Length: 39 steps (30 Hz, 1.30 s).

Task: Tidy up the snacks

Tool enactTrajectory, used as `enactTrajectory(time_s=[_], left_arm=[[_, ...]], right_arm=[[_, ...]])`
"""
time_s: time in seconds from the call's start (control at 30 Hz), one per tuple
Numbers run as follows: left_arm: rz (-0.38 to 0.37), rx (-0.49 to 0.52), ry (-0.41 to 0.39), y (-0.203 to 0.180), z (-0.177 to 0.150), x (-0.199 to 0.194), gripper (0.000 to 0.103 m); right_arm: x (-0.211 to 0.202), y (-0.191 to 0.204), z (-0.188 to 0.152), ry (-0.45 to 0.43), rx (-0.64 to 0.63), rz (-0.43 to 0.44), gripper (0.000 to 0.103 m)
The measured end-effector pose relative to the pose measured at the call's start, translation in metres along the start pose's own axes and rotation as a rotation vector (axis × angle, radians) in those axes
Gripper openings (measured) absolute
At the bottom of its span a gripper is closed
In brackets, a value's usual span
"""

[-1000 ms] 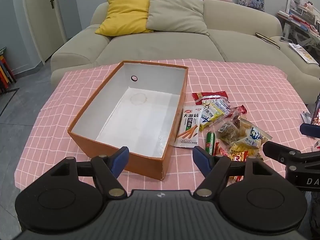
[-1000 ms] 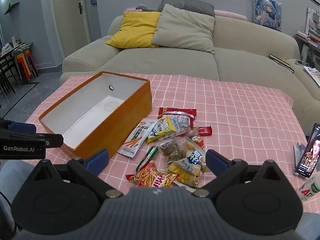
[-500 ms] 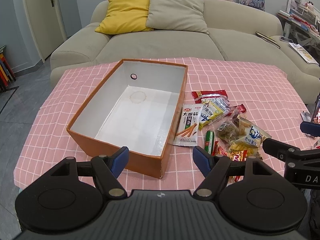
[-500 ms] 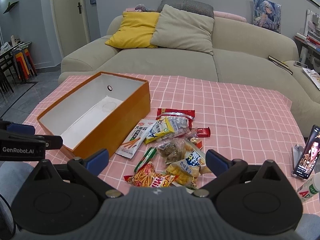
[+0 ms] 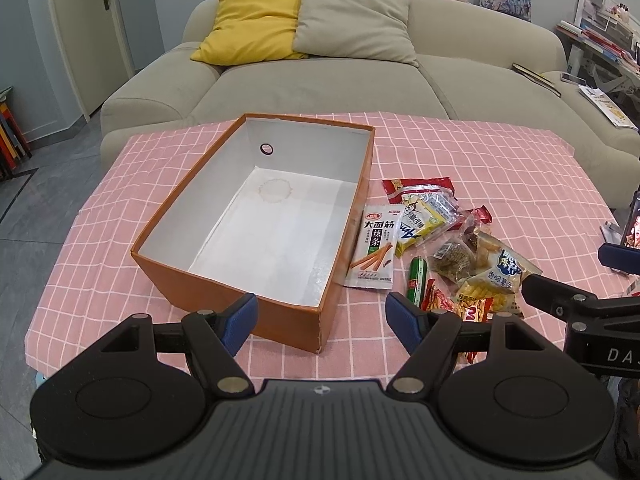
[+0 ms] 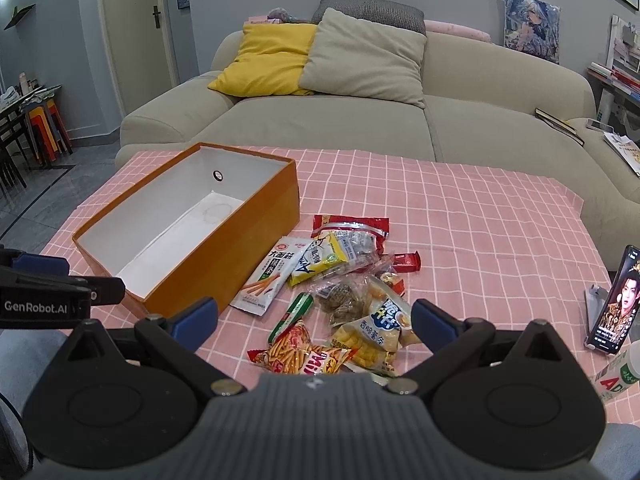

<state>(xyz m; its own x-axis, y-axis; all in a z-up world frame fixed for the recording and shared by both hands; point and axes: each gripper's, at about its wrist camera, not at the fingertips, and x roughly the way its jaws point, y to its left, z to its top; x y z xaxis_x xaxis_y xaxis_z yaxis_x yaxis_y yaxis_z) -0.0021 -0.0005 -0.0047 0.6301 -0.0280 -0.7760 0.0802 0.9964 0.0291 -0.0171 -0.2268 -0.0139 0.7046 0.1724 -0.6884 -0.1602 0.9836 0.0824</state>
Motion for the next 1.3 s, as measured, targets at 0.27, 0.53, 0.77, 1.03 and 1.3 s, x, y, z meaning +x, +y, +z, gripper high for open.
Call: enactTrajectory(time_s=[0.27, 0.53, 0.77, 1.03, 1.3], left_arm=[[0.004, -0.010, 0.005, 0.0005, 0.0008, 0.0002, 0.085], [0.006, -0.014, 0.007, 0.0013, 0.0017, 0.0011, 0.085], [0.007, -0.016, 0.008, 0.0027, 0.0018, 0.0017, 0.085], [0.008, -0.026, 0.012, 0.0050, 0.0008, 0.0021, 0.085], [0.009, -0.028, 0.014, 0.0055, 0.0004, 0.0020, 0.085]], right_arm=[[0.0015, -0.0003, -0.0009, 0.000, 0.007, -0.006, 0.099], [0.0015, -0.0002, -0.0011, 0.001, 0.013, -0.010, 0.099], [0.0016, -0.0001, -0.0011, 0.001, 0.013, -0.011, 0.099], [0.0017, 0.0002, -0.0013, 0.001, 0.011, -0.012, 0.099], [0.0016, 0.0004, -0.0019, 0.002, 0.010, -0.014, 0.099]])
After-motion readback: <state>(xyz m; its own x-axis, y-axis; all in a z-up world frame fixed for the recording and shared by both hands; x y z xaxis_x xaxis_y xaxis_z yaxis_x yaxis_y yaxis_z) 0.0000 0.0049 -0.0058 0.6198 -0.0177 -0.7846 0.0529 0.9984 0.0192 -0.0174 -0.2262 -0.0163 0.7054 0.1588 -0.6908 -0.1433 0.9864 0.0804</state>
